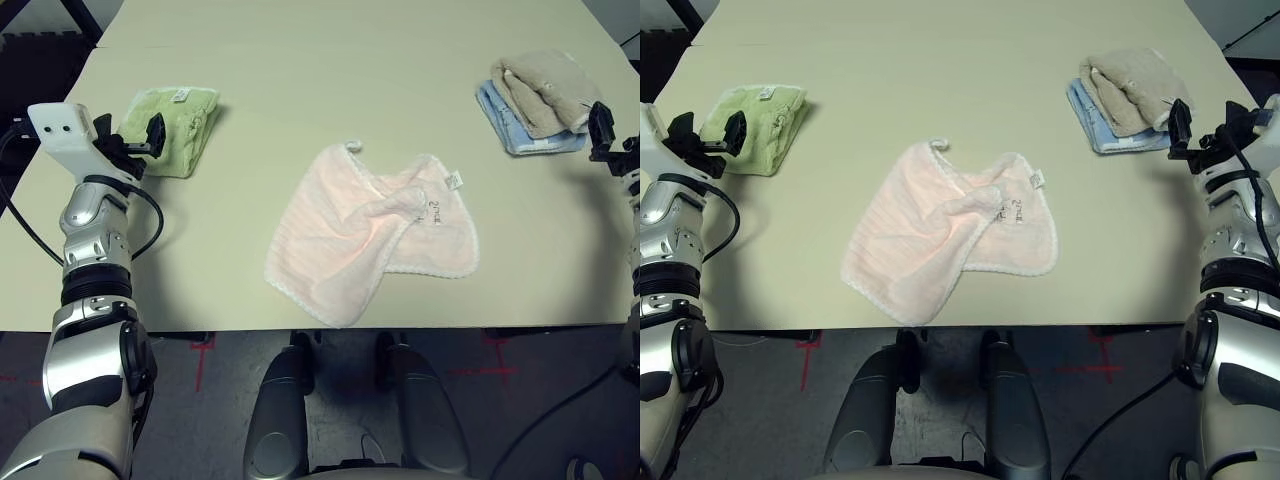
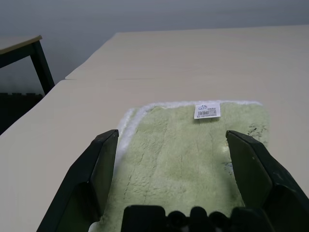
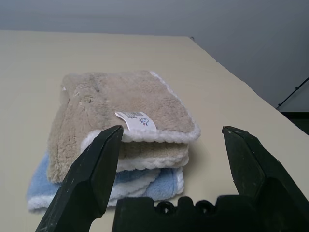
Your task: Fold the towel and set it aside.
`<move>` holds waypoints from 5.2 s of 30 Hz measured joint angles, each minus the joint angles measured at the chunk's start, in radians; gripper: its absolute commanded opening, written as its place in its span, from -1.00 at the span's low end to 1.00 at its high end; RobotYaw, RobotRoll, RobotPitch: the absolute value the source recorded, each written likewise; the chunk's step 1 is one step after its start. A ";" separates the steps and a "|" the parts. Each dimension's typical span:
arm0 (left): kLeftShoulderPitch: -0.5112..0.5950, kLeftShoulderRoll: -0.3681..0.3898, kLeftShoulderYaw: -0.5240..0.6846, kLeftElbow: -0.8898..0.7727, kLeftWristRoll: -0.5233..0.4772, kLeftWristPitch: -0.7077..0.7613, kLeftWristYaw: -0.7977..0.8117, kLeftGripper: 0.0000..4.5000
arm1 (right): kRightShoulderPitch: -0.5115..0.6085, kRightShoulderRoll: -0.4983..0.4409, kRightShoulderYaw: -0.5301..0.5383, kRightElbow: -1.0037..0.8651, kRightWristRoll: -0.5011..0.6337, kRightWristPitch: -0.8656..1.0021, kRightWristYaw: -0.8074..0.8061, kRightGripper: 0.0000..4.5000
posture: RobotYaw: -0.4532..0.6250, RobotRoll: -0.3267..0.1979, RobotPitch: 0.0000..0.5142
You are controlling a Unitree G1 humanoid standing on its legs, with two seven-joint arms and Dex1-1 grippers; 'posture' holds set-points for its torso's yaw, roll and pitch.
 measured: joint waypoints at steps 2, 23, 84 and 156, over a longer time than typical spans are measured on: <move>0.000 0.000 0.000 0.000 0.000 0.000 -0.003 1.00 | 0.001 0.005 0.000 -0.013 0.001 0.000 0.005 0.98 | -0.17 0.25 0.01; 0.000 0.018 -0.007 -0.064 -0.118 0.193 -0.340 1.00 | -0.044 0.058 0.004 -0.030 0.035 0.100 0.141 0.98 | -0.10 0.25 0.00; 0.102 0.120 -0.277 -0.354 -0.047 0.322 -0.886 1.00 | -0.495 0.087 0.466 0.310 -0.499 0.342 0.711 -0.99 | 0.11 0.25 0.00; -0.468 -0.179 -0.191 -0.212 -0.122 0.686 -0.502 1.00 | -0.801 0.391 0.176 0.124 -0.046 0.169 0.517 -0.99 | 0.10 0.25 0.00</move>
